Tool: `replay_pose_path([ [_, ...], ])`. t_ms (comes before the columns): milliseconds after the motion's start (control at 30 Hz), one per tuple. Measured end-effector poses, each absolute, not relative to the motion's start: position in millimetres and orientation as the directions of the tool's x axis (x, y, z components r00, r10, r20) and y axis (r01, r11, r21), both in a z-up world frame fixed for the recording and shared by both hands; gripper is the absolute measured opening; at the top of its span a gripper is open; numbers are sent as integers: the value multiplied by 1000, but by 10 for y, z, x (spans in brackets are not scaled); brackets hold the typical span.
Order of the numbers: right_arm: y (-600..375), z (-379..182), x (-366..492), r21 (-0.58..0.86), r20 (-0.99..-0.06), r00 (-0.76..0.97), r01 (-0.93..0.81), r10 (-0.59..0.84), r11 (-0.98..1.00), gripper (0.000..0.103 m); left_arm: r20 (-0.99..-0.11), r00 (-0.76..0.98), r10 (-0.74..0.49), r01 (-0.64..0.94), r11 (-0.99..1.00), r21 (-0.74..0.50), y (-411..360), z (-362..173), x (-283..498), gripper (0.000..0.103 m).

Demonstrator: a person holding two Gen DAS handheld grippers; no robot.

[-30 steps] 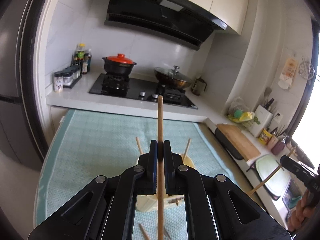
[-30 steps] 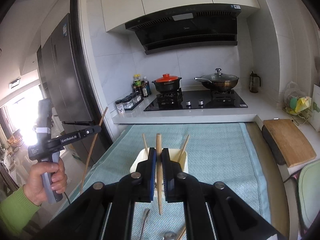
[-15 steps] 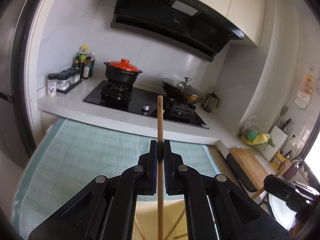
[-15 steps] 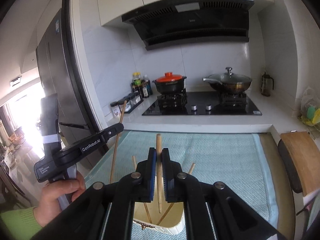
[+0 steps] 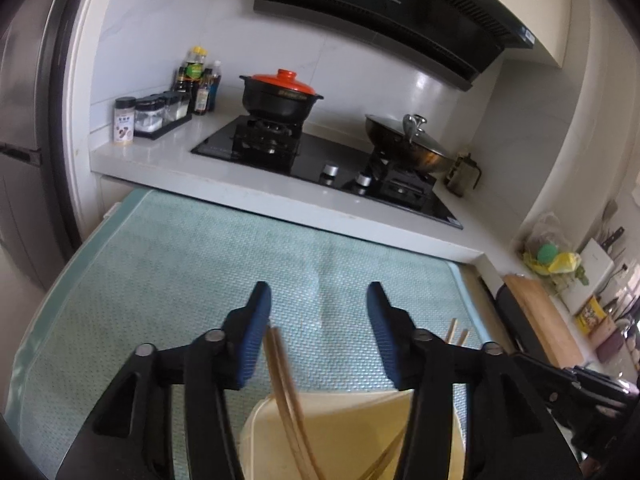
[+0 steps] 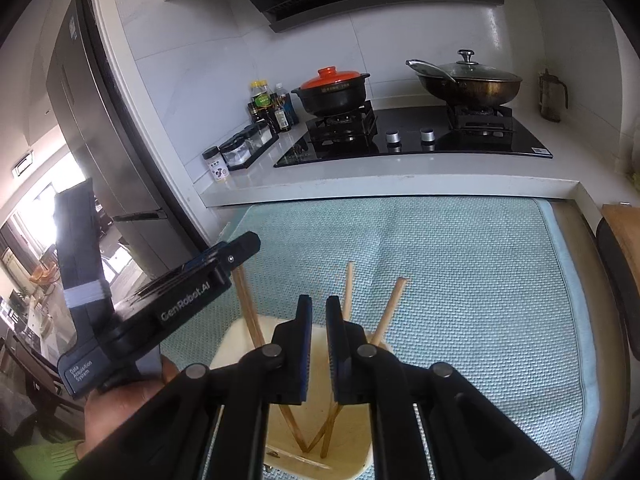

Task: Organize utensils
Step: 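Lift the left tool's chopstick over the holder while the right tool keeps holding its chopstick there, then open the left tool to drop its chopstick into the holder while the right tool releases its chopstick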

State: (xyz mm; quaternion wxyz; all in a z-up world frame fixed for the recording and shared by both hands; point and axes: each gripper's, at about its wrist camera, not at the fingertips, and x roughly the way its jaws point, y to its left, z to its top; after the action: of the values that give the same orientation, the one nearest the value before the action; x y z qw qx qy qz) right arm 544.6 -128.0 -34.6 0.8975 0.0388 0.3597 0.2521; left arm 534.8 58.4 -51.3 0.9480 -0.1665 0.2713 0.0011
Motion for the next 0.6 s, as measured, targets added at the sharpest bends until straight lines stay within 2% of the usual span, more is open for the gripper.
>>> replay_pose_path([
  [33, -1300, -304, 5410, 246, -616, 626, -422, 477, 872, 11, -499, 863, -83, -90, 946, -313, 606, -461, 5269, 67],
  [67, -1320, -250, 5352, 236, -604, 641, -424, 474, 874, 23, -489, 869, -73, -93, 947, -307, 634, -407, 5197, 71],
  [100, -1341, -190, 5296, 220, -592, 658, -424, 465, 879, 33, -483, 873, -63, -99, 948, -303, 664, -350, 5119, 79],
  [133, -1365, -124, 5236, 201, -577, 679, -421, 454, 885, 55, -474, 879, -57, -100, 949, -299, 699, -283, 5009, 85],
  [167, -1403, -58, 5121, 183, -555, 702, -420, 446, 889, 60, -465, 884, -53, -97, 951, -293, 728, -217, 4907, 87],
  [300, -1556, 136, 4625, 101, -502, 757, -428, 418, 898, 60, -449, 893, -21, -85, 973, -214, 835, 27, 4330, 97],
  [400, -1716, 184, 4148, 39, -470, 794, -418, 386, 907, 68, -449, 894, 2, -74, 987, -143, 920, 113, 3784, 99],
  [467, -1836, 164, 3812, 2, -453, 817, -399, 356, 917, 77, -467, 884, -4, -53, 993, -109, 983, 98, 3408, 101],
  [600, -2073, 1, 3181, -42, -436, 848, -354, 302, 934, 79, -546, 838, -9, -31, 997, -65, 1086, -106, 2744, 101],
])
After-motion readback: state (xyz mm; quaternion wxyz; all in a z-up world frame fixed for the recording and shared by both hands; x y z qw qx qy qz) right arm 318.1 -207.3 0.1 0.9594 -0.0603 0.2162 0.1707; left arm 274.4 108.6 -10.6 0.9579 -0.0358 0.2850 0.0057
